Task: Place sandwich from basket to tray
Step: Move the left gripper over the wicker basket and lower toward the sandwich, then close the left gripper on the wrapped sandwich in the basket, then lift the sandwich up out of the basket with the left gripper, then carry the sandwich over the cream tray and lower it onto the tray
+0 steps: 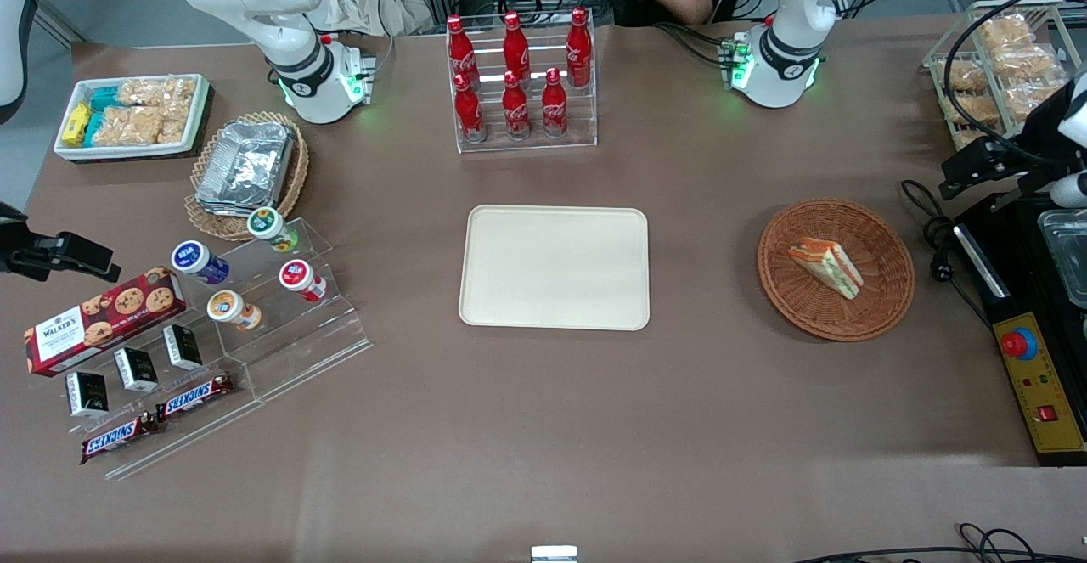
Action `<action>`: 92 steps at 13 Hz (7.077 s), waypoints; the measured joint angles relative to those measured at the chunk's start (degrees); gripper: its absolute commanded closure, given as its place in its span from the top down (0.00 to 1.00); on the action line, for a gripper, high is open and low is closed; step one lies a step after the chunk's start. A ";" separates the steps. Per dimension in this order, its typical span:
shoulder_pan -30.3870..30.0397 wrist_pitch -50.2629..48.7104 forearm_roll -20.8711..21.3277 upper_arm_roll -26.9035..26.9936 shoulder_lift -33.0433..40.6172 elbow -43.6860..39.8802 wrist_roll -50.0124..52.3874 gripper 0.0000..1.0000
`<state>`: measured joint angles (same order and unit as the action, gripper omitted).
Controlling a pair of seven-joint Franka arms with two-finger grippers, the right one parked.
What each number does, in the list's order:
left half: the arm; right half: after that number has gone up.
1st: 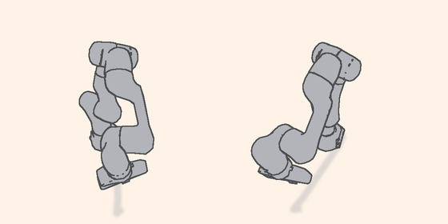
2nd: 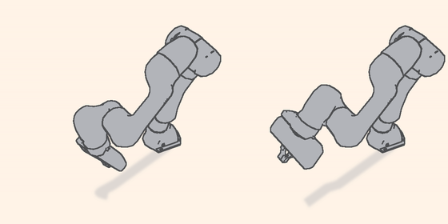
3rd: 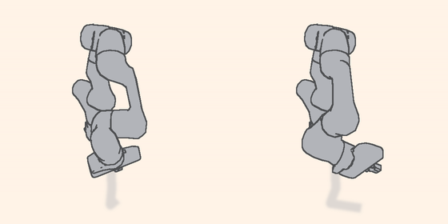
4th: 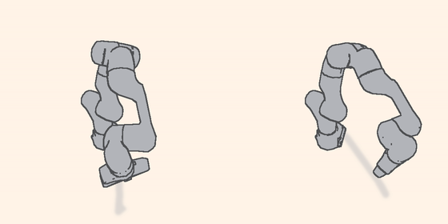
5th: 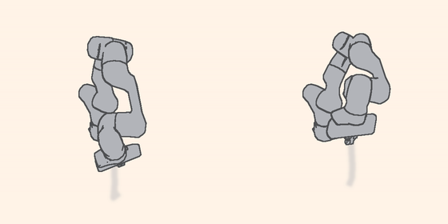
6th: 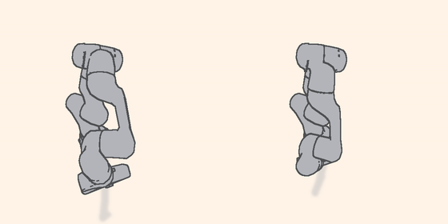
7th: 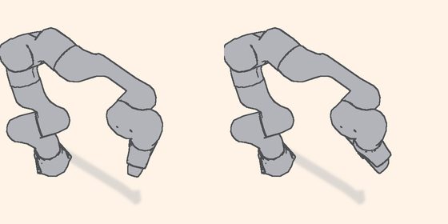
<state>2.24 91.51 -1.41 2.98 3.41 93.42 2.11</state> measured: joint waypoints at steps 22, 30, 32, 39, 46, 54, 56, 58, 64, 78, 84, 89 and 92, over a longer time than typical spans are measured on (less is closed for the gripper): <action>-0.11 36.29 5.14 -2.74 3.87 42.99 47.95 1.00; -0.15 54.32 5.14 -2.22 -4.61 49.07 54.71 1.00; -0.15 57.70 5.14 -2.22 -5.71 50.54 55.17 1.00; -0.15 62.86 5.14 -2.22 -8.32 52.65 55.75 0.00; -0.10 54.91 6.09 -2.38 -4.56 49.01 53.73 0.00; 0.35 7.76 6.09 -4.53 2.98 15.46 32.49 0.00; 0.48 1.85 6.02 -8.14 2.84 9.16 30.33 0.00; 0.57 -0.84 5.29 -12.93 2.65 5.49 29.09 0.00; 0.96 2.80 -2.68 -27.04 -0.36 3.83 28.97 0.00; 5.89 46.05 15.23 -37.16 -22.41 27.06 41.41 0.00; 6.86 49.97 31.91 -37.26 -31.66 26.33 53.10 1.00; 6.52 49.99 33.57 -36.92 -31.89 25.72 55.10 1.00; 6.15 48.25 30.98 -36.95 -29.85 23.01 55.65 1.00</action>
<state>8.39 139.75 29.57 -33.96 -26.44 116.42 57.75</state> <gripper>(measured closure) 0.000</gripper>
